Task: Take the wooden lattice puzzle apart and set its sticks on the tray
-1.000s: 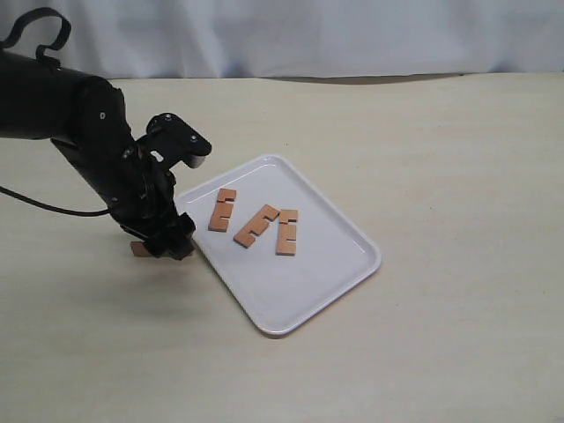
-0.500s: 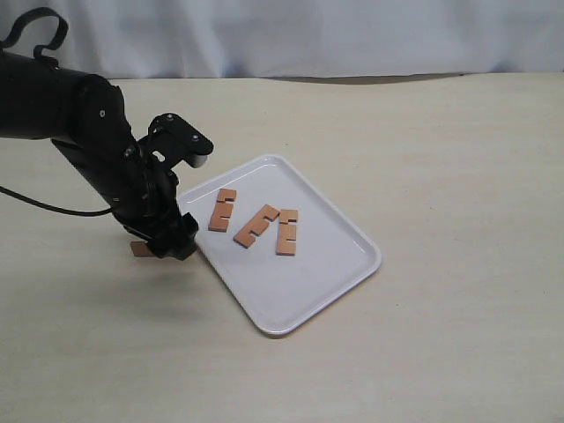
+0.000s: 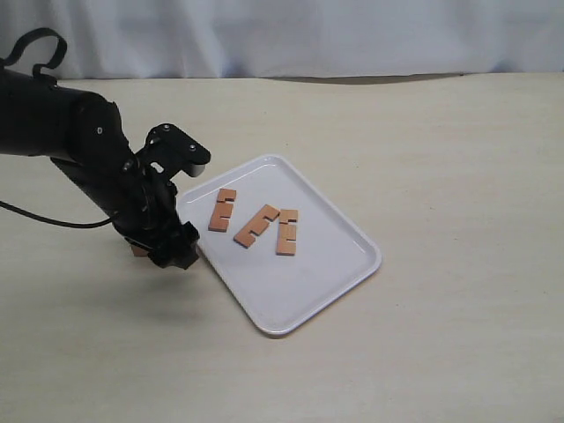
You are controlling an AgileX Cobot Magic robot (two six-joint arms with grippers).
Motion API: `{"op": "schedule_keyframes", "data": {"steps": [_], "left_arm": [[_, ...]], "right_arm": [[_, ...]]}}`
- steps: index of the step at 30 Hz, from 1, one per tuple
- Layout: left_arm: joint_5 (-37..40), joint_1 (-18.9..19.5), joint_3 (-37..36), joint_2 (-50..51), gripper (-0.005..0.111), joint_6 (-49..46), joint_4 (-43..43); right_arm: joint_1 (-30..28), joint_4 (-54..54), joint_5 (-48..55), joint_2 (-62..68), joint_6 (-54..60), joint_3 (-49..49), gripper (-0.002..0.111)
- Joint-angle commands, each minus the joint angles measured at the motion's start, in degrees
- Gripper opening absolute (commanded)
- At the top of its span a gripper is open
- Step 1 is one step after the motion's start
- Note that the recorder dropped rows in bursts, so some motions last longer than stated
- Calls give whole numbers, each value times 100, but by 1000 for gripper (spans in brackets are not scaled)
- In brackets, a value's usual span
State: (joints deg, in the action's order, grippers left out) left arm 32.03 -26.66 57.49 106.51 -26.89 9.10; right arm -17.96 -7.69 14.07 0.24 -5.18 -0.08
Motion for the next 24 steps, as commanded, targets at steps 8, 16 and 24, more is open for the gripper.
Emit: {"op": "schedule_keyframes", "data": {"steps": [8,16,24], "left_arm": [[-95,12,-15,262,69,18,-11],[-177,12,-15,274,24,18,-298],[-219,12,-15,274,0,124,-458]], "right_arm": [[16,40,-3,-24,4,8,4],[16,40,-3,-24,4,8,4],[16,40,-3,-24,4,8,4]]}}
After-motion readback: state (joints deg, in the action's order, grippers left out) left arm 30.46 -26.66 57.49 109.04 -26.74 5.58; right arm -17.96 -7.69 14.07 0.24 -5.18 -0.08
